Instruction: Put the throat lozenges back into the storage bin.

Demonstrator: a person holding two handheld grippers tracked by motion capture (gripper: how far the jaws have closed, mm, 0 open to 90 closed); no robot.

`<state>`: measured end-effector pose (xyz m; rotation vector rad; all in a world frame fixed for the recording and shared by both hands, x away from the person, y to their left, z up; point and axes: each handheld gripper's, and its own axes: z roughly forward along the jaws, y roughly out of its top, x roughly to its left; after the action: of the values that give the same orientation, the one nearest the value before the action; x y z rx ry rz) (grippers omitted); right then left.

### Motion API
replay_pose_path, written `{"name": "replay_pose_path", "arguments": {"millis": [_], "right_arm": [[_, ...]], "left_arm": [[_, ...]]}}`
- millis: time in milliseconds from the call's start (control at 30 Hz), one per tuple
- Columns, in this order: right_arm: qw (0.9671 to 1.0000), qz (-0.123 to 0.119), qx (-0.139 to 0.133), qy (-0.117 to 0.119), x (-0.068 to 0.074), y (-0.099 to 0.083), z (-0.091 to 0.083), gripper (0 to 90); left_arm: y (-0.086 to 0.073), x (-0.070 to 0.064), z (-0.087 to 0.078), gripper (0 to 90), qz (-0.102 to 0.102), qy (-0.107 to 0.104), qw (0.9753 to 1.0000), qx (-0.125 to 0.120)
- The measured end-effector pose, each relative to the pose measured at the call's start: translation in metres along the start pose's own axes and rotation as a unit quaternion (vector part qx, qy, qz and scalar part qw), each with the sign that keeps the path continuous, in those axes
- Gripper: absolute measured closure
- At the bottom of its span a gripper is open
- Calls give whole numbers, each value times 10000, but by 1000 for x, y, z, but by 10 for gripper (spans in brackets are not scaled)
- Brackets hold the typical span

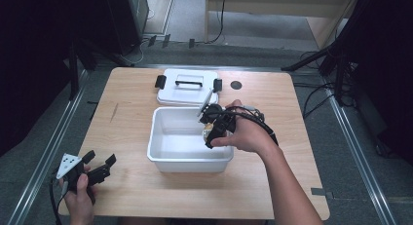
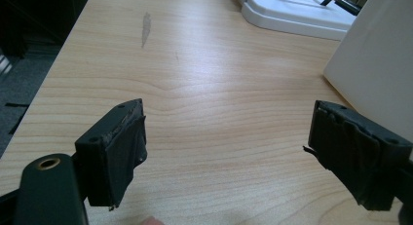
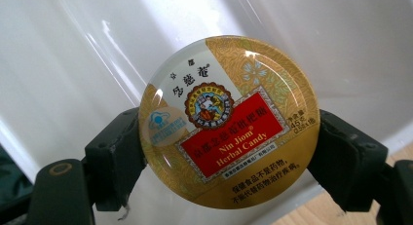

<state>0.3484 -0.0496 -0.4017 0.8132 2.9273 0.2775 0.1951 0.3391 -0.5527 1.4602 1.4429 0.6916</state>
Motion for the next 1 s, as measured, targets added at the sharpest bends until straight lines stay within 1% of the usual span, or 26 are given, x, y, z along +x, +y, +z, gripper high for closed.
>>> {"name": "replay_pose_path", "arguments": {"millis": [33, 100, 233, 300, 333, 533, 600, 667, 733, 1000], "right_arm": [[10000, -85, 14, -8, -1, -1, 3, 206], [9998, -165, 36, -48, -2, -3, 7, 206], [9998, -219, -12, 2, -3, -6, 13, 205], [9996, -286, 20, -51, -2, -6, 16, 205], [9993, -374, 48, -75, -1, -6, 17, 204], [9985, -491, 218, -145, 1, -4, 25, 204], [9978, -586, 216, -219, 1, -4, 27, 204], [9974, -627, 249, -250, 2, -4, 30, 203], [9965, -707, 267, -346, 4, -3, 32, 203], [9950, -839, 311, -435, 6, -3, 34, 204]], "left_arm": [[0, 0, 0, 145, 2, 0, 10000, 1], [0, 0, 0, 145, 2, 1, 10000, 2], [0, 0, 0, 145, 10, 8, 10000, 4], [0, 0, 0, 145, 9, 4, 10000, 2], [0, 0, 0, 145, 7, 9, 10000, 4], [0, 0, 0, 145, 1, 0, 10000, 6], [0, 0, 0, 145, 3, -6, 10000, 8], [0, 0, 0, 145, -3, -15, 10000, 10], [0, 0, 0, 145, -2, -17, 10000, 14], [0, 0, 0, 146, -7, -21, 10000, 20]]}}
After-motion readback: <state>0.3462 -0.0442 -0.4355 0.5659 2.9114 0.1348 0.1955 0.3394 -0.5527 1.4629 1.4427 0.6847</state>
